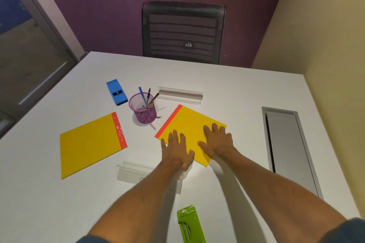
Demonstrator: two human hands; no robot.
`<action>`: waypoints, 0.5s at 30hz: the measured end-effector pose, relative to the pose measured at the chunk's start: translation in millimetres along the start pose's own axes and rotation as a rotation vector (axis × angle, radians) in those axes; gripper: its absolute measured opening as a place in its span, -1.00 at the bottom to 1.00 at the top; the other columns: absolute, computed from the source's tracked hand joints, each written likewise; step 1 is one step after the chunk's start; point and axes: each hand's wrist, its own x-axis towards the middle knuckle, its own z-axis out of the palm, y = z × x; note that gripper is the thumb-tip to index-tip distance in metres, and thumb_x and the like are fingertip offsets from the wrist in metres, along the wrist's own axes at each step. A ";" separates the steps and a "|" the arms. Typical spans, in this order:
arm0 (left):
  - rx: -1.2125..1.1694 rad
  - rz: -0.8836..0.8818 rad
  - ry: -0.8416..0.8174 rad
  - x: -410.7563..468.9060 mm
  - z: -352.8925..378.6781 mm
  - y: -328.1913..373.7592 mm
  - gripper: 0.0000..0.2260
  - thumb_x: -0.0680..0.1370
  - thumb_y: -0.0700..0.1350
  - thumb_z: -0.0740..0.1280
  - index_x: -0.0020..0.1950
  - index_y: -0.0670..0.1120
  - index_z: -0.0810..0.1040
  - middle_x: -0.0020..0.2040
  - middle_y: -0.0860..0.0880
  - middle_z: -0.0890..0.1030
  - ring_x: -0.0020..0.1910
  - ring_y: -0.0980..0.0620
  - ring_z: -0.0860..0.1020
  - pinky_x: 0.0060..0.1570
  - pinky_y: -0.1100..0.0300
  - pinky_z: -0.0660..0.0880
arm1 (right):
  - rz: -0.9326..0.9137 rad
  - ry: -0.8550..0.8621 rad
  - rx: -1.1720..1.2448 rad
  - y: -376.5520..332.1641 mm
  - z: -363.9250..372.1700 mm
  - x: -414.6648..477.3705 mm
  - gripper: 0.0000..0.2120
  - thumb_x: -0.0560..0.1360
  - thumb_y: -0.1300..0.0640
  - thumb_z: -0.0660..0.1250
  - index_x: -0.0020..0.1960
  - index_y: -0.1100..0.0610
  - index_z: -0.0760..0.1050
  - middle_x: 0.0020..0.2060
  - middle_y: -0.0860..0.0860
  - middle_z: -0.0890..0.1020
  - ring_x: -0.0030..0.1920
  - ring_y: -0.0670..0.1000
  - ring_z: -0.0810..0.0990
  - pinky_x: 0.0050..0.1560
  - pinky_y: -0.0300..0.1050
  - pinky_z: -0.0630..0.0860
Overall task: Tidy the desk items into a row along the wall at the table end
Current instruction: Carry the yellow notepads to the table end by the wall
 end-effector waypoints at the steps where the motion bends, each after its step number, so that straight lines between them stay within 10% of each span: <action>1: 0.003 0.011 -0.008 0.4 -2.5 0.3 -0.31 0.60 0.17 0.11 0.59 -0.13 -0.07 0.60 -0.18 -0.14 0.58 -0.19 -0.13 0.50 -0.24 -0.09 | 0.006 0.048 -0.015 -1.0 0.8 -3.5 -0.35 0.53 -0.28 0.15 0.50 0.01 0.14 0.47 0.13 0.22 0.44 0.24 0.20 0.31 0.20 0.29; 15: -0.850 -0.583 0.147 9.7 -28.3 38.3 -0.55 0.55 -0.11 0.27 0.38 -0.24 0.26 0.37 -0.24 0.36 0.33 -0.26 0.35 0.30 -0.12 0.37 | 0.166 0.092 0.226 6.7 -18.7 5.3 -0.31 0.45 -0.11 0.43 0.39 0.19 0.23 0.30 0.17 0.39 0.33 0.19 0.36 0.21 0.11 0.42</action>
